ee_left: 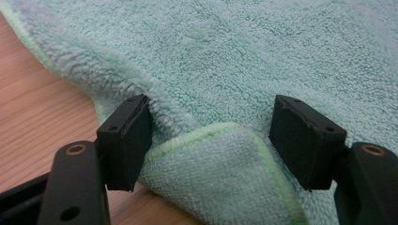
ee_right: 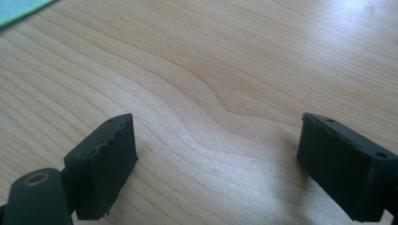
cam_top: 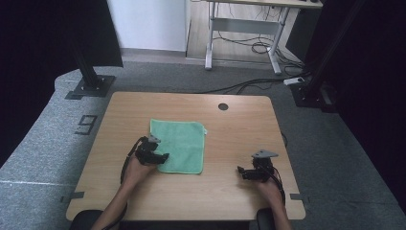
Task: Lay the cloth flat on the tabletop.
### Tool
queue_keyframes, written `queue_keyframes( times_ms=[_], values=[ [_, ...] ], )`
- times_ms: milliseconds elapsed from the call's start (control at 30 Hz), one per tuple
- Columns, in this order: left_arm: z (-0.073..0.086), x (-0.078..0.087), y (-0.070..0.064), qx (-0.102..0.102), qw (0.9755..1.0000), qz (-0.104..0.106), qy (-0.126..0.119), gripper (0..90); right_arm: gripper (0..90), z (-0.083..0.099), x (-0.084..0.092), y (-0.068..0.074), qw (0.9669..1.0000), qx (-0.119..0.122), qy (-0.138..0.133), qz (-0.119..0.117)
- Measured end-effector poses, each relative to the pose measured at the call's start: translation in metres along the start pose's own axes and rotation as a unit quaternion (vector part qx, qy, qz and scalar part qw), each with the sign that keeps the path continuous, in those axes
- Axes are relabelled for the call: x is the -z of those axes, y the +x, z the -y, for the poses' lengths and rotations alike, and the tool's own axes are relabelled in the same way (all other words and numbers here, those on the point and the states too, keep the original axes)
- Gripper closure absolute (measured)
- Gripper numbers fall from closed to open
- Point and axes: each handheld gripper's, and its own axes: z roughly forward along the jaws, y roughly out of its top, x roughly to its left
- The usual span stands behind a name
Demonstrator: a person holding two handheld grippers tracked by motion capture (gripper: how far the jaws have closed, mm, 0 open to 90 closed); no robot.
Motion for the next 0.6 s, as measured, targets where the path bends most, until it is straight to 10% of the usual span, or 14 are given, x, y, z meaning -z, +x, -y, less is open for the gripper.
queue_keyframes(
  times_ms=[233,600],
  values=[
    [-0.006,-0.003,-0.010,-0.003,1.0000,0.004,0.003,28.2,13.6,-0.013,-0.005,0.012,0.9997,0.002,0.002,-0.023],
    [0.000,0.023,0.007,0.010,0.9992,-0.002,-0.039,26.2,13.1,-0.069,-0.042,0.072,0.9958,0.027,-0.020,-0.084]
  ],
)
